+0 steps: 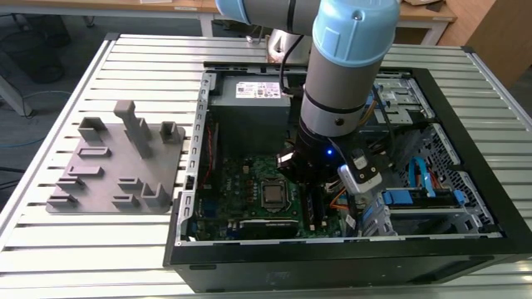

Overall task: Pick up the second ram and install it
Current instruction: 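Insert the second ram into the second slot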

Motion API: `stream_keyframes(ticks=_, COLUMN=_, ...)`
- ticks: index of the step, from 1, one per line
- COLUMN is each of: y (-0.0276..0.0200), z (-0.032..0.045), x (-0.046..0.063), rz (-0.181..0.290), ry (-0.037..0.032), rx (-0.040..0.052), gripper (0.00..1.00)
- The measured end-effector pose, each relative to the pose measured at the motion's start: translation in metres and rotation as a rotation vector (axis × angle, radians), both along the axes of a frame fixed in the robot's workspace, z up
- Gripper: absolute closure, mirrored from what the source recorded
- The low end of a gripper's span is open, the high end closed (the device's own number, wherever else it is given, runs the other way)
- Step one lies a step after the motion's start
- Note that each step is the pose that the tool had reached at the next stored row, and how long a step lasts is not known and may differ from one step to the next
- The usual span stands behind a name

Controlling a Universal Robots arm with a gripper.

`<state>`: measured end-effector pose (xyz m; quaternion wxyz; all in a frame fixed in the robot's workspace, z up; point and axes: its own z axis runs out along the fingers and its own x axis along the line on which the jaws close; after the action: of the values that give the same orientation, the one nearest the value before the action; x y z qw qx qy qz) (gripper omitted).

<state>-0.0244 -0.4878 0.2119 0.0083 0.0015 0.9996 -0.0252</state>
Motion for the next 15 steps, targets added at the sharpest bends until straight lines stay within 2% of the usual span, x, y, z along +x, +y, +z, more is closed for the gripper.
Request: stream_keyframes(ticks=15, y=-0.0012, z=0.0010, x=-0.0007, rz=0.000, ry=-0.0006, rx=0.0003, gripper=0.86)
